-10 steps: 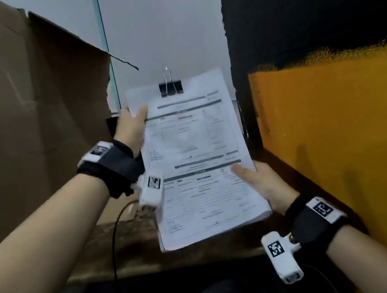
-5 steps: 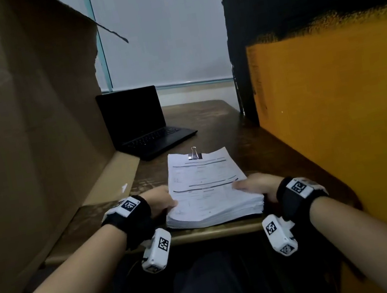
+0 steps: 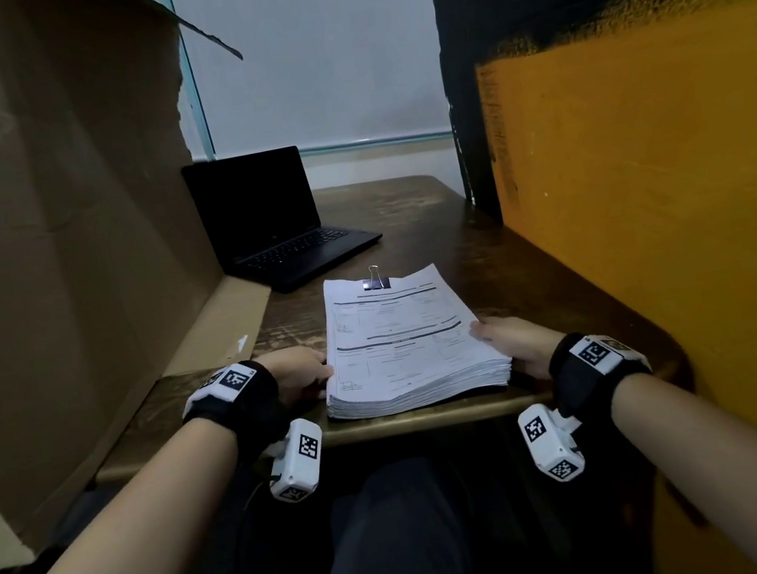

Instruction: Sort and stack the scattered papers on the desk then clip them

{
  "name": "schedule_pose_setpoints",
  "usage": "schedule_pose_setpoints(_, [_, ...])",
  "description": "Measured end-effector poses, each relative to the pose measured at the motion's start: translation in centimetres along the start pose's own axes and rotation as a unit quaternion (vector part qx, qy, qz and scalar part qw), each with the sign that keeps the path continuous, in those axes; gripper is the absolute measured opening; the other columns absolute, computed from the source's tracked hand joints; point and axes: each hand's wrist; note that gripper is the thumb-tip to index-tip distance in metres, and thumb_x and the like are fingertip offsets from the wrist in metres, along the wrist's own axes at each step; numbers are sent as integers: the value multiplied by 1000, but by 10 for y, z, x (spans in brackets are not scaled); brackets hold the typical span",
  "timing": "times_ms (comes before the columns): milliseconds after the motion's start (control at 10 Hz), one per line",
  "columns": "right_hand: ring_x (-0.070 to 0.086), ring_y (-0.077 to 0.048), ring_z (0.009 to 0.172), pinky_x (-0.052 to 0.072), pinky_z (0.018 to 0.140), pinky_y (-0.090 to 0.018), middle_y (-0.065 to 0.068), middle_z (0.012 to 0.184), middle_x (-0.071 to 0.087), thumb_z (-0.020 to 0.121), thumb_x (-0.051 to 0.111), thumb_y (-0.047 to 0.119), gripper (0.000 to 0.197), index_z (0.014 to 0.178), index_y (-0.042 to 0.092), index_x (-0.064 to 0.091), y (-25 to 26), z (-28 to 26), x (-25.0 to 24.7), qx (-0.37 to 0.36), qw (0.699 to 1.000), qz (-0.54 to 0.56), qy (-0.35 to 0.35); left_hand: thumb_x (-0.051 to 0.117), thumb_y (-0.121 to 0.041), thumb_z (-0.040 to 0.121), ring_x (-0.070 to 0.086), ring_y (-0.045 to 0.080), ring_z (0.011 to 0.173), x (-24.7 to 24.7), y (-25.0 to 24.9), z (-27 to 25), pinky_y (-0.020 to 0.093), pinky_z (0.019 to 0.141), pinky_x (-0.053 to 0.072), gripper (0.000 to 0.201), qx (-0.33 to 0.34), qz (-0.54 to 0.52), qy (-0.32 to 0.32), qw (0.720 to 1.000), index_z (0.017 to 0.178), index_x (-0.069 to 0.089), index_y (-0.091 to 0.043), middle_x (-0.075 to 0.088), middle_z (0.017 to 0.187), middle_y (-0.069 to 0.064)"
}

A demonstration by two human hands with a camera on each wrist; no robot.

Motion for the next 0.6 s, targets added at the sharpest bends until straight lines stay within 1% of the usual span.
schedule_pose_setpoints(100, [57,-29,120,43,104,-38,-14,132,59,105,37,27,42,136,2,49,-3,3,2,-7,999,-36,7,33,-3,102,55,21,79,3,-2,-4,23,68,47,21,-3,1,-15,1000,109,52,1,57,101,14])
schedule_pose_setpoints(200, [57,-29,119,42,106,-37,-15,132,59,104,37,34,48,135,0,50,-1,5,7,-11,995,-96,18,38,-8,102,57,24,83,2,0,-3,27,72,47,21,0,-14,-42,999,109,54,2,61,98,13])
schedule_pose_setpoints(300, [53,-29,125,38,106,-33,-16,137,55,103,34,41,56,136,-2,48,4,8,11,6,979,-203,1,44,-17,100,62,29,101,-2,1,3,37,94,48,30,-19,12,-50,999,116,58,5,65,114,14])
schedule_pose_setpoints(400, [46,-28,131,35,106,-32,-13,145,46,102,34,43,59,143,0,41,4,10,10,15,958,-286,-15,43,-18,101,56,22,99,3,-8,-11,31,91,43,31,-19,95,-65,993,119,58,2,62,114,8])
schedule_pose_setpoints(500, [56,-24,115,43,101,-32,-6,130,58,98,37,54,61,131,5,55,3,18,-2,26,968,-246,34,40,-14,102,56,22,82,5,-9,-6,29,69,47,25,-23,17,-43,999,107,57,3,60,94,10])
schedule_pose_setpoints(600, [48,-17,77,41,65,-27,-5,93,54,97,39,55,51,108,10,59,16,18,-19,25,987,-158,-9,41,-23,102,39,14,49,-4,-13,-4,24,46,37,36,-63,-62,-53,995,69,46,-9,44,58,3])
Point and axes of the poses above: each hand's wrist, its own z-axis towards the middle knuckle, its own x-axis out of the palm, y = z × x
